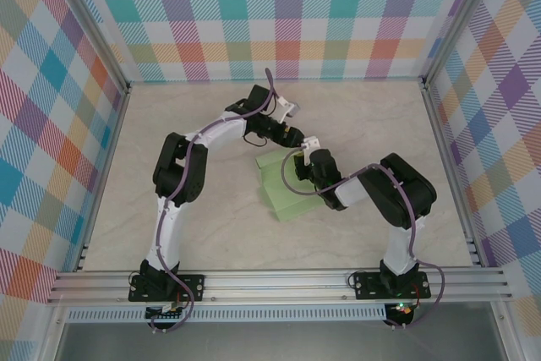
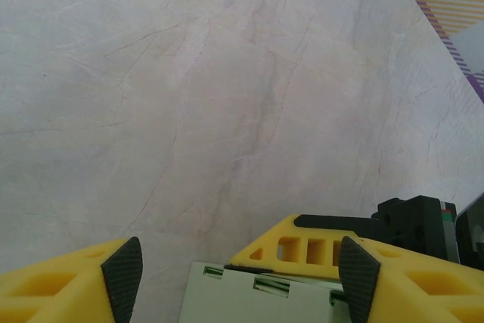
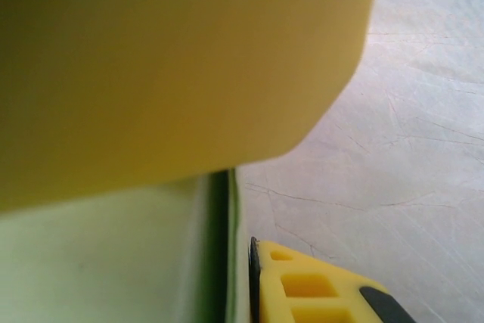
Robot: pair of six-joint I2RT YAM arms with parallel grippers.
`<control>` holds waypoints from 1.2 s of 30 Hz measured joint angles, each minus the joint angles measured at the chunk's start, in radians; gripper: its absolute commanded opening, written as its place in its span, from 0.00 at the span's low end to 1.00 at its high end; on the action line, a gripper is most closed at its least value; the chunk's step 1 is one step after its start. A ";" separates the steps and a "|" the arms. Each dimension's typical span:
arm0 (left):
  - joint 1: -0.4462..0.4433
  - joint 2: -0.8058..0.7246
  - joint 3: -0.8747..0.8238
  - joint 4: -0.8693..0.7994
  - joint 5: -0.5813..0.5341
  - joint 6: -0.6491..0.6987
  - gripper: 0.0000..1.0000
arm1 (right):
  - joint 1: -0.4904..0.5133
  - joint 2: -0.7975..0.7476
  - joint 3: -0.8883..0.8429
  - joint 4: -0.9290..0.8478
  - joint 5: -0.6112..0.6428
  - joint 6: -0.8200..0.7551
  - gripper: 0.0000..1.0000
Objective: Fold the paper box
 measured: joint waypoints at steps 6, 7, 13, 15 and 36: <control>0.000 -0.051 -0.077 0.027 -0.017 0.044 0.70 | 0.014 0.000 -0.022 0.032 -0.003 0.000 0.15; 0.000 -0.054 -0.081 0.027 -0.019 0.054 0.70 | 0.015 0.000 -0.024 0.037 -0.003 0.000 0.16; -0.004 -0.080 -0.114 0.051 -0.051 0.097 0.70 | 0.020 0.003 -0.024 0.041 0.016 0.002 0.22; -0.006 -0.084 -0.119 0.057 -0.061 0.104 0.69 | 0.020 0.003 -0.024 0.040 0.023 0.004 0.24; -0.070 -0.180 -0.241 0.117 -0.187 0.159 0.68 | -0.050 -0.214 -0.137 -0.029 -0.372 -0.136 0.45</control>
